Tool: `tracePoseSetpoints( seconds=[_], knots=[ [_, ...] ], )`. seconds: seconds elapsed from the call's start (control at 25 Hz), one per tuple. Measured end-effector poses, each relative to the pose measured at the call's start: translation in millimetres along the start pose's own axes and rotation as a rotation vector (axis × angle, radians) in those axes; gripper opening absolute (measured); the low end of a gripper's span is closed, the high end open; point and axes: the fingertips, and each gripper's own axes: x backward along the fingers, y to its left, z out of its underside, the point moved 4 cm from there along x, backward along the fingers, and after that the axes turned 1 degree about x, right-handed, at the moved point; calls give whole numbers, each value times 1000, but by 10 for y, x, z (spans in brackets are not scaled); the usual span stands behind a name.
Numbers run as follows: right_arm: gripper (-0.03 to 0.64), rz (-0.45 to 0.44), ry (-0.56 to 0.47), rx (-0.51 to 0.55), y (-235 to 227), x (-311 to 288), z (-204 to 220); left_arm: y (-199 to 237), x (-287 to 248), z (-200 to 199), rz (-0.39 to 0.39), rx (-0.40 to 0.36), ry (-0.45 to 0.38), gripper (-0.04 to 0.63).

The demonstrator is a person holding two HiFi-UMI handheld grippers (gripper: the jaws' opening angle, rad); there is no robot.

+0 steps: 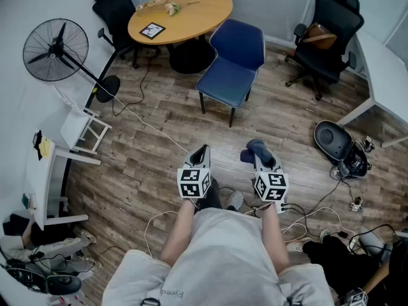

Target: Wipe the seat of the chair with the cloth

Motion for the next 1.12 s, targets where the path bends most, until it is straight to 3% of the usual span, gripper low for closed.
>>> tracePoseSetpoints(
  seconds=[0.48, 0.84, 1.0, 1.12],
  knots=[
    [78, -12, -10, -4, 54, -105, -3, 31, -68, -19, 16, -5, 3, 28],
    [80, -24, -22, -129, 71, -245, 32, 229, -71, -9, -8, 4, 38, 29],
    [81, -23, 39, -7, 223, -458, 62, 460, -123, -37, -31, 13, 59, 28],
    [81, -55, 48, -3, 364, -690, 36, 676, -204, -99, -47, 26, 65, 29]
  ],
)
